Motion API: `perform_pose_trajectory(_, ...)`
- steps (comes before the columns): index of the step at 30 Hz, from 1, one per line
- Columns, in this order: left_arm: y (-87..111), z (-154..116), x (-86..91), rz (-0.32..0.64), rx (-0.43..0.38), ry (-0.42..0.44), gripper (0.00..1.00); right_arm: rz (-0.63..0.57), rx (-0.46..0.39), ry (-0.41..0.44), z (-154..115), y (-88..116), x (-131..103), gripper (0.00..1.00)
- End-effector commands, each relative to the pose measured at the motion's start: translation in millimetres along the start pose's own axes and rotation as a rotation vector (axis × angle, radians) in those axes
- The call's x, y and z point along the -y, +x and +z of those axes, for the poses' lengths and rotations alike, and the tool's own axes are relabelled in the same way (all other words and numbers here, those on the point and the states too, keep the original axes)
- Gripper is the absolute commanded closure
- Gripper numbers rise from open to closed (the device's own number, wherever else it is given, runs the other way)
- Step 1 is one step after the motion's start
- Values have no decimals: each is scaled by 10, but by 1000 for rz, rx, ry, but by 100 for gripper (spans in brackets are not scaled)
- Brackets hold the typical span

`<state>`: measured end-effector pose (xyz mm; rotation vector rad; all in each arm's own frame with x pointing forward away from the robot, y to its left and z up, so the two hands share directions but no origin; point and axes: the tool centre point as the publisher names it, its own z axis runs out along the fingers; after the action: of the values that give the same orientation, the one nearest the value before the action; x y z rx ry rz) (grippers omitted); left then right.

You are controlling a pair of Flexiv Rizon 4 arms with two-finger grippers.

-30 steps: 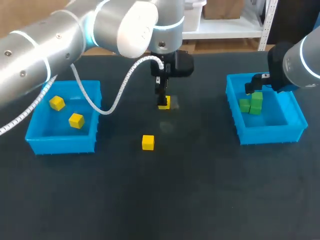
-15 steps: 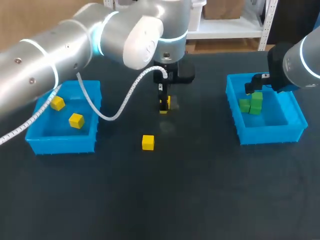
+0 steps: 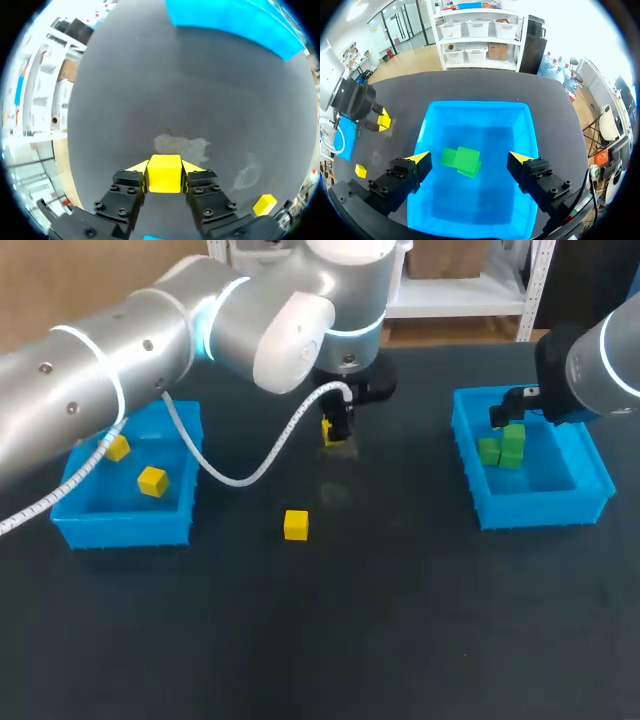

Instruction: Put the green cubes in the right bin and the yellow cubes in the left bin.

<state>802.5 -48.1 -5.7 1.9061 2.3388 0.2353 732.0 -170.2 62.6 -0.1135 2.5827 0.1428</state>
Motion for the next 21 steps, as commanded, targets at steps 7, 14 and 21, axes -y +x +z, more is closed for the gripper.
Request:
perform_pose_trajectory(7, 299, -630, -321, -192, 104, -31, 100, 0, 6, 2, -4, 15, 1, 0)
perform_pose_trajectory(14, 691, -1025, -612, -408, 165, -52, 100, 0, 6, 2, -4, 15, 1, 0)
perform_pose_trajectory(21, 1294, -1267, -756, -681, 220, -30, 100, 0, 6, 2, -4, 15, 1, 0)
